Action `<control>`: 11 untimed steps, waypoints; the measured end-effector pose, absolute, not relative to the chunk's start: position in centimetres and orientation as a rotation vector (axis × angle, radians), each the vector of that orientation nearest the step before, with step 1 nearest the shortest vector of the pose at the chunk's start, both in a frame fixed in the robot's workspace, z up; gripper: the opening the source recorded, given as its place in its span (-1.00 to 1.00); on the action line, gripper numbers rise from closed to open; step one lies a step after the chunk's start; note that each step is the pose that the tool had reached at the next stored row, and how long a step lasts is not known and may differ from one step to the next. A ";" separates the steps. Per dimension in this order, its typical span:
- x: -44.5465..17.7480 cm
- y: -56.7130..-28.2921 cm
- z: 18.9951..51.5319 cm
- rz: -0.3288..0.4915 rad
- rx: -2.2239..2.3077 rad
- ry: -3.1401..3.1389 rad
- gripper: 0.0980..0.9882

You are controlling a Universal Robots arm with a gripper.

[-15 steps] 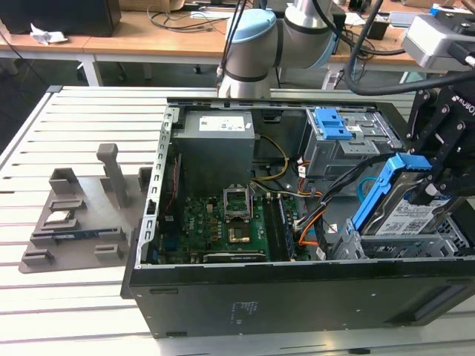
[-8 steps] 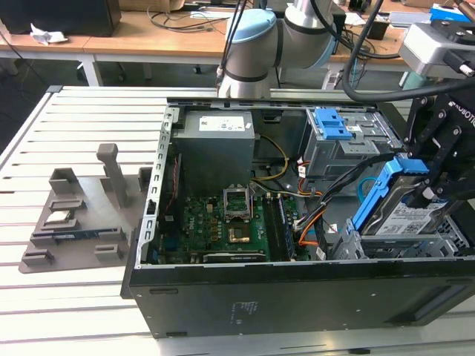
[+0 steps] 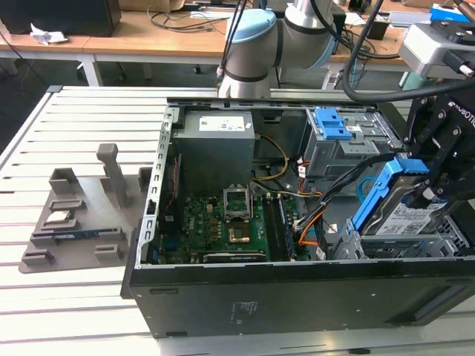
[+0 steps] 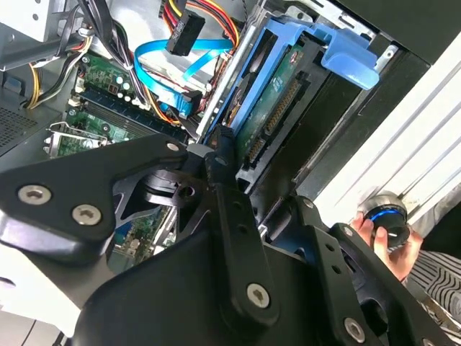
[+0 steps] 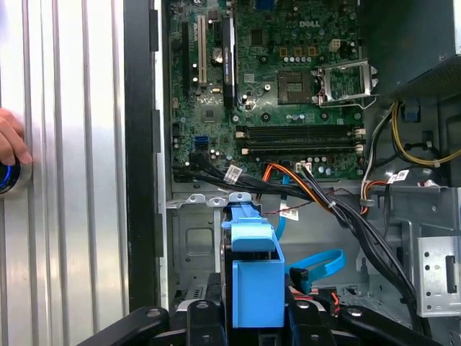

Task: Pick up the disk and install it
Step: 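Insert the disk into the insertion slot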

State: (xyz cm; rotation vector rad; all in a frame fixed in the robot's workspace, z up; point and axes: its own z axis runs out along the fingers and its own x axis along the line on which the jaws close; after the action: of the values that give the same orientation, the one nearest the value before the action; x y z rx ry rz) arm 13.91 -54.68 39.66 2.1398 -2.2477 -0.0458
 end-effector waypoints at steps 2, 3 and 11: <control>13.9 -54.7 39.6 -0.046 2.140 -2.248 -0.23; 13.9 -54.7 39.6 -0.046 2.140 -2.248 -0.23; 13.9 -54.7 39.6 -0.046 2.140 -2.248 -0.98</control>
State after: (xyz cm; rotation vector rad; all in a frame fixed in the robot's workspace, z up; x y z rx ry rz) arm 13.91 -54.68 39.63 2.1398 -2.2478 -0.0461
